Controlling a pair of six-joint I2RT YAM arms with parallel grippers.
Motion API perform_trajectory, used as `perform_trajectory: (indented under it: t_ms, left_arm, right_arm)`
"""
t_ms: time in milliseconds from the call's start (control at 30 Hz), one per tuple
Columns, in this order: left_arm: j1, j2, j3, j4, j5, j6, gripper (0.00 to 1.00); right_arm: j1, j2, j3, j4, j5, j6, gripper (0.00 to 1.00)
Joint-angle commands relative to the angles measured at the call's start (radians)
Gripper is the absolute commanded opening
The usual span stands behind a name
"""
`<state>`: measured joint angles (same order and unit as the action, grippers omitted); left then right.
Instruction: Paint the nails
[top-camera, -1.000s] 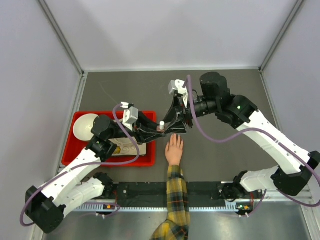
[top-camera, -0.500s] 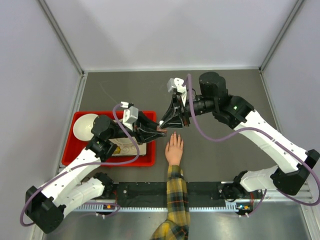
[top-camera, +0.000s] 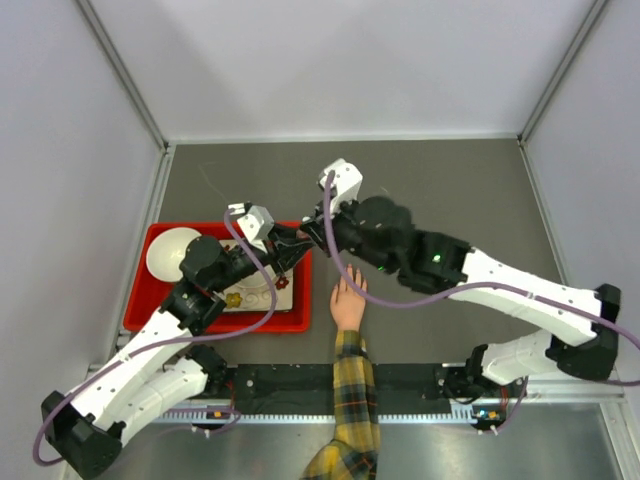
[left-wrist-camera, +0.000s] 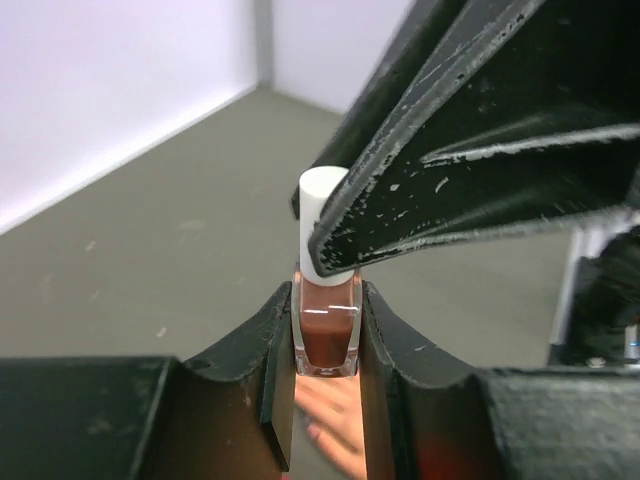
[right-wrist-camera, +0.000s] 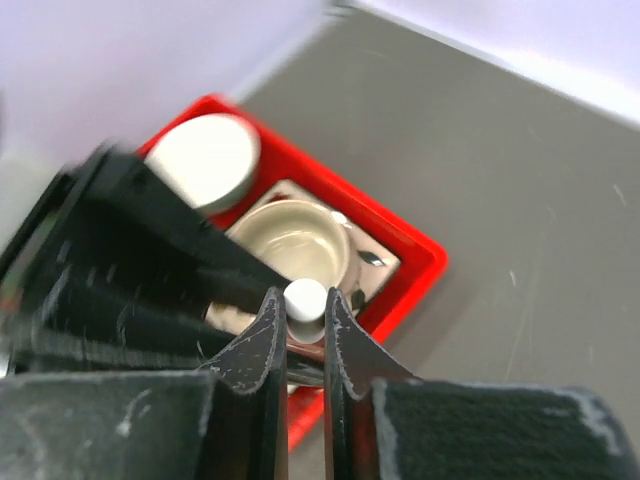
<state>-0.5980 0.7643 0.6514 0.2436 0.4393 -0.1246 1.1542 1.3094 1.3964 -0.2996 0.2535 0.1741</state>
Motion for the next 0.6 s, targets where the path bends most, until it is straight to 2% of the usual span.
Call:
perform_trajectory:
  t_ms: [0, 67, 167, 267, 300, 333, 367, 433, 467, 567]
  left_arm:
    - [0.007, -0.039, 0.021, 0.062, -0.301, 0.086, 0.00]
    - [0.007, -0.040, 0.021, 0.060, -0.309, 0.089, 0.00]
    - [0.006, -0.037, 0.021, 0.059, -0.309, 0.091, 0.00]
    - [0.006, -0.039, 0.021, 0.059, -0.307, 0.092, 0.00]
    - [0.004, -0.039, 0.021, 0.059, -0.304, 0.092, 0.00]
    - [0.006, -0.037, 0.019, 0.059, -0.298, 0.092, 0.00]
    - [0.006, -0.039, 0.022, 0.059, -0.297, 0.092, 0.00]
    - [0.006, -0.036, 0.021, 0.060, -0.268, 0.095, 0.00]
    - [0.004, -0.034, 0.022, 0.060, -0.252, 0.097, 0.00]
    - [0.003, -0.022, 0.028, 0.060, -0.171, 0.095, 0.00]
  right_arm:
    - [0.172, 0.148, 0.111, -0.220, 0.713, 0.389, 0.00]
    - [0.228, 0.247, 0.230, -0.278, 0.783, 0.445, 0.00]
    - [0.231, 0.320, 0.343, -0.378, 0.727, 0.504, 0.00]
    - [0.230, 0.304, 0.336, -0.360, 0.675, 0.475, 0.00]
    - [0.228, 0.294, 0.326, -0.343, 0.647, 0.452, 0.07]
    - [0.220, 0.283, 0.313, -0.322, 0.617, 0.412, 0.21]
    - [0.205, 0.257, 0.305, -0.311, 0.546, 0.395, 0.47]
    - [0.179, 0.223, 0.288, -0.317, 0.476, 0.357, 0.58]
    - [0.170, 0.206, 0.279, -0.312, 0.417, 0.332, 0.68]
    - [0.151, 0.116, 0.248, -0.337, 0.347, 0.237, 0.74]
